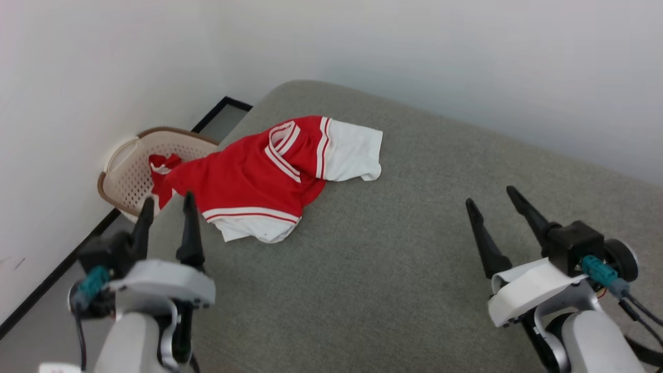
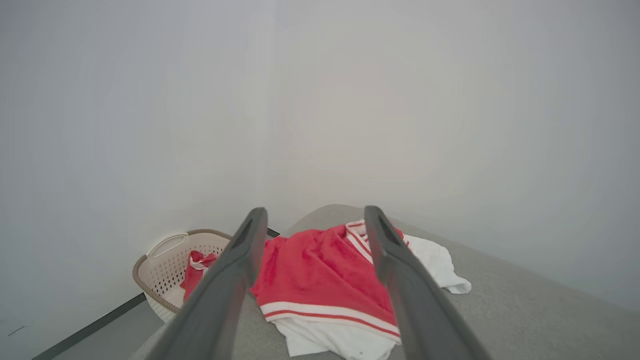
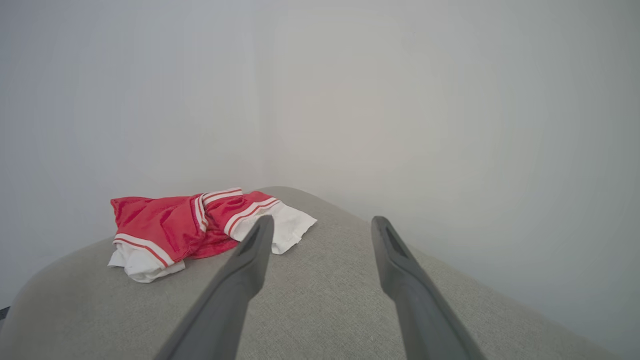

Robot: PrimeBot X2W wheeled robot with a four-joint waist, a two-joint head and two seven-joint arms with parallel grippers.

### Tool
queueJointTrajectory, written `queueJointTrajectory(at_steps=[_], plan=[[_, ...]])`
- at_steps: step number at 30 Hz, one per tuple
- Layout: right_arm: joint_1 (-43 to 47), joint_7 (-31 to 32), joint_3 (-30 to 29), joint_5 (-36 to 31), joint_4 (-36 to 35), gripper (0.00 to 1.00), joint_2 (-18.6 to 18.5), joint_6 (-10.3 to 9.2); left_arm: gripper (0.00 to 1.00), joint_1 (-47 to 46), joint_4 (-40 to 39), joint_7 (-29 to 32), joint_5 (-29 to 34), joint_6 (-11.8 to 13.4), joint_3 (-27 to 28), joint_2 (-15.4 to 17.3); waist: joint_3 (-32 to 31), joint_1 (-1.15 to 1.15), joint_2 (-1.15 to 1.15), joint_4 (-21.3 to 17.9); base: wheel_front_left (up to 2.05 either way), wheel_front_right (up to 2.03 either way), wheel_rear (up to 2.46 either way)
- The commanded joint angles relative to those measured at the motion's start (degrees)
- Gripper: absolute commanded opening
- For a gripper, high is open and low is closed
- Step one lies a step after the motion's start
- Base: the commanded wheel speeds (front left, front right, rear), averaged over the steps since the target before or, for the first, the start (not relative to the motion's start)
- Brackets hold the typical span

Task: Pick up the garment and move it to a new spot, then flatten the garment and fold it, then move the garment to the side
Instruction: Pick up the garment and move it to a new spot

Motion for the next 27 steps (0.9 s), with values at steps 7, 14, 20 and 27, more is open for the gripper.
queueJointTrajectory(at_steps=[7,14,20,27], plan=[[-1.57,2.32,-1.27,-0.07,-2.88,1.0,-3.09,-0.02,1.0,-10.33,3.04,6.12,-3.24,-3.41,-1.37,0.62,5.94,0.0,0.0,1.01,0.0,0.0,0.0],[-3.2,6.54,-0.3,-1.38,-9.53,1.0,-5.36,-0.03,1.0,-22.77,11.6,15.47,-7.45,-5.65,-1.81,3.28,12.55,0.0,0.0,-2.59,0.0,0.0,0.0],[-5.35,9.4,0.38,-1.48,-14.56,1.0,-7.29,-0.03,1.0,-31.21,21.87,23.06,-10.29,-6.43,-2.44,5.81,17.81,0.0,0.0,-6.21,0.0,0.0,0.0],[-7.68,12.55,0.6,-1.57,-19.48,1.0,-9.2,-0.03,1.0,-38.77,34.63,32.18,-13.1,-6.8,-3.73,7.13,23.32,0.0,0.0,-9.44,0.0,0.0,0.0]])
